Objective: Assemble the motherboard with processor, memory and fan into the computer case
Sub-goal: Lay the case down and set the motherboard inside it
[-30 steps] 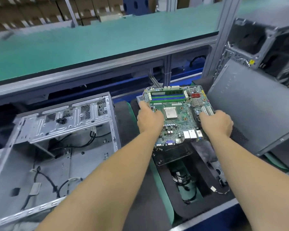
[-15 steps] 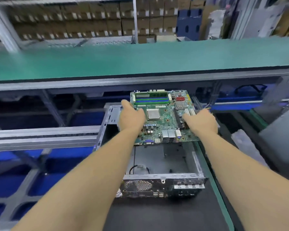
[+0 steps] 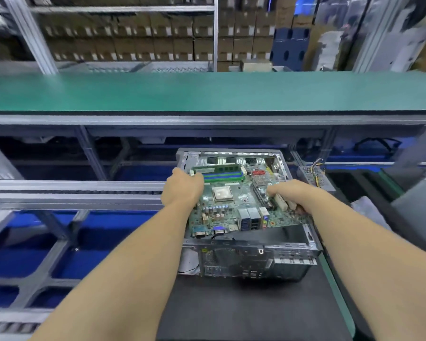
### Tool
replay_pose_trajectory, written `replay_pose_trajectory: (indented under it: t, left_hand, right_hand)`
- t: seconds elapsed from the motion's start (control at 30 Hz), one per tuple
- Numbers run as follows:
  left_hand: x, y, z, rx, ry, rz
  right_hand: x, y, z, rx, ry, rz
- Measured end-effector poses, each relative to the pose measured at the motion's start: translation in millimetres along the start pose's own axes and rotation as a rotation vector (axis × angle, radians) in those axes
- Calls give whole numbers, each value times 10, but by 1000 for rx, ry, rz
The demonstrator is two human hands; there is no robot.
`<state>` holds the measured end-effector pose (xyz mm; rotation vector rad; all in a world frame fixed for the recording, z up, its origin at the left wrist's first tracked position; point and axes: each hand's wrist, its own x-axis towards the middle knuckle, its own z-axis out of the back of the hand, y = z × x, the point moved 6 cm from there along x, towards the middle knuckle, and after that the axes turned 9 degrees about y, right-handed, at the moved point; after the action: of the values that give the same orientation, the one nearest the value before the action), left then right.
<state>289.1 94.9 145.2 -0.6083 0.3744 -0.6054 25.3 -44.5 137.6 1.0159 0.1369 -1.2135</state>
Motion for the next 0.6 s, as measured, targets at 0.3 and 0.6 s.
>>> replay_pose_trajectory:
  t: [0.3, 0.6]
  left_hand:
    - [-165, 59, -70, 57, -28, -42]
    - [9, 68, -237, 196, 123, -39]
  right_hand:
    - [-295, -139, -95, -196, 276, -210]
    - [-234, 19, 39, -355, 257, -272]
